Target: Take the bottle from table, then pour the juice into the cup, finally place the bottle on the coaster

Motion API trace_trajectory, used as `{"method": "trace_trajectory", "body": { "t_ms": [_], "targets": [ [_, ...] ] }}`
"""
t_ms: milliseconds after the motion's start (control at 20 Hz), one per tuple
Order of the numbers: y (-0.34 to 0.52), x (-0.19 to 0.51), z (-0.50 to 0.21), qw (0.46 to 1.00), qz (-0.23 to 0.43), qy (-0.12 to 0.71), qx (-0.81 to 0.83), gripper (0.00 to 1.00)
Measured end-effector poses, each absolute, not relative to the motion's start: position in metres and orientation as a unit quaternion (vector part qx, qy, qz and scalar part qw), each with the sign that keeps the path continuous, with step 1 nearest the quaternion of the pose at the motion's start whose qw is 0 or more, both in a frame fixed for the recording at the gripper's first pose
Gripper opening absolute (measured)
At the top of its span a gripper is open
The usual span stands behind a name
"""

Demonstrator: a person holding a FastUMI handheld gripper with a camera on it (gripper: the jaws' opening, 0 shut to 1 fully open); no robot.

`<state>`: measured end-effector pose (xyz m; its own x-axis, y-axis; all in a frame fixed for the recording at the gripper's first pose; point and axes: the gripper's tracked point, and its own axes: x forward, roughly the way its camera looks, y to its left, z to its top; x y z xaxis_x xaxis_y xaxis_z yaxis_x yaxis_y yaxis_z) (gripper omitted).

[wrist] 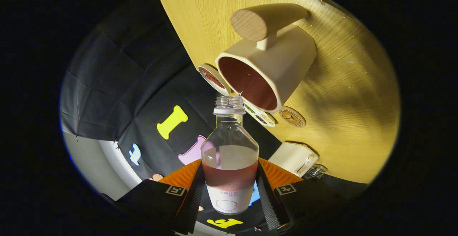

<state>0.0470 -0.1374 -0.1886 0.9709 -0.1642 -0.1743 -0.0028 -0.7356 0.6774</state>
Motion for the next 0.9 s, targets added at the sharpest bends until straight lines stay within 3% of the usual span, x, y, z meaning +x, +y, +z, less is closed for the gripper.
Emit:
{"method": "trace_trajectory", "body": {
  "t_ms": [600,900],
  "targets": [
    [-0.146,0.042,-0.196,0.305,-0.136,-0.078,0.939,0.76],
    [-0.143,0.043,-0.194,0.305,-0.137,-0.075,0.94,0.76]
  ]
}}
